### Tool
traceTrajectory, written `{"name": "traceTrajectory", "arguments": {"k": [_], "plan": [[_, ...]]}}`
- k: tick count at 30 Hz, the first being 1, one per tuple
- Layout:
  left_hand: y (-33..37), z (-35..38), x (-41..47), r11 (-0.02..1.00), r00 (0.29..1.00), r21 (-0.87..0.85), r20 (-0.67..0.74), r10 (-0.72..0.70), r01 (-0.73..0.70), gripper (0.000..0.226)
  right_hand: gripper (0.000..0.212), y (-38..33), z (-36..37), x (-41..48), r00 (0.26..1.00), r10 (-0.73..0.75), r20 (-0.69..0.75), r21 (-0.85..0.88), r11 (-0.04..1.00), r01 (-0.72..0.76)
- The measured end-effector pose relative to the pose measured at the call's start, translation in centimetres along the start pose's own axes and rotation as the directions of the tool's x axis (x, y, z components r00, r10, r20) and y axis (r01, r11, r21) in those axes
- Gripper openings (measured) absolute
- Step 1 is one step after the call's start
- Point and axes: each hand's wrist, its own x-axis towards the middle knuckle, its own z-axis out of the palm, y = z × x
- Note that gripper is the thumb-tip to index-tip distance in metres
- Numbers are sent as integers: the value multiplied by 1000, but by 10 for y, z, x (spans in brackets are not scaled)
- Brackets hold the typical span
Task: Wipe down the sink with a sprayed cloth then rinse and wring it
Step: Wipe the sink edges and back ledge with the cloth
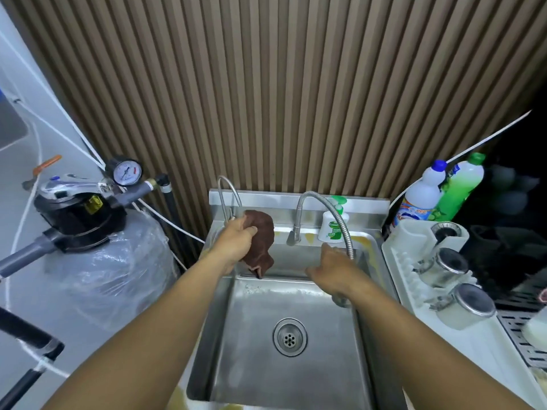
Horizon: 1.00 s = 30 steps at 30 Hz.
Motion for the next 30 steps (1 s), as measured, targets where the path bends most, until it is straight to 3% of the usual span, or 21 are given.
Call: {"name": "traceTrajectory", "arguments": {"k": [3,6,17,24,30], "plan": [[-3,10,2,999,999,-36,-22,-28,27,21,64,26,-24,12,998,49,-30,26,999,-48],[-3,23,2,996,996,-67,-54,-70,66,26,44,49,-51,27,997,44,-62,53,998,-41],[-28,24,-5,991,966,-51,-222,-135,127,29,53,69,-88,70,983,43,-180,53,998,-34],[-61,18,27,966,923,-107,-284,-258,237,37,75,27,-37,78,997,-8,76,6,1000,7],[-72,19,81,953,916,-187,-281,-285,239,38,54,-5,1,117,993,2,118,-44,999,3]]}}
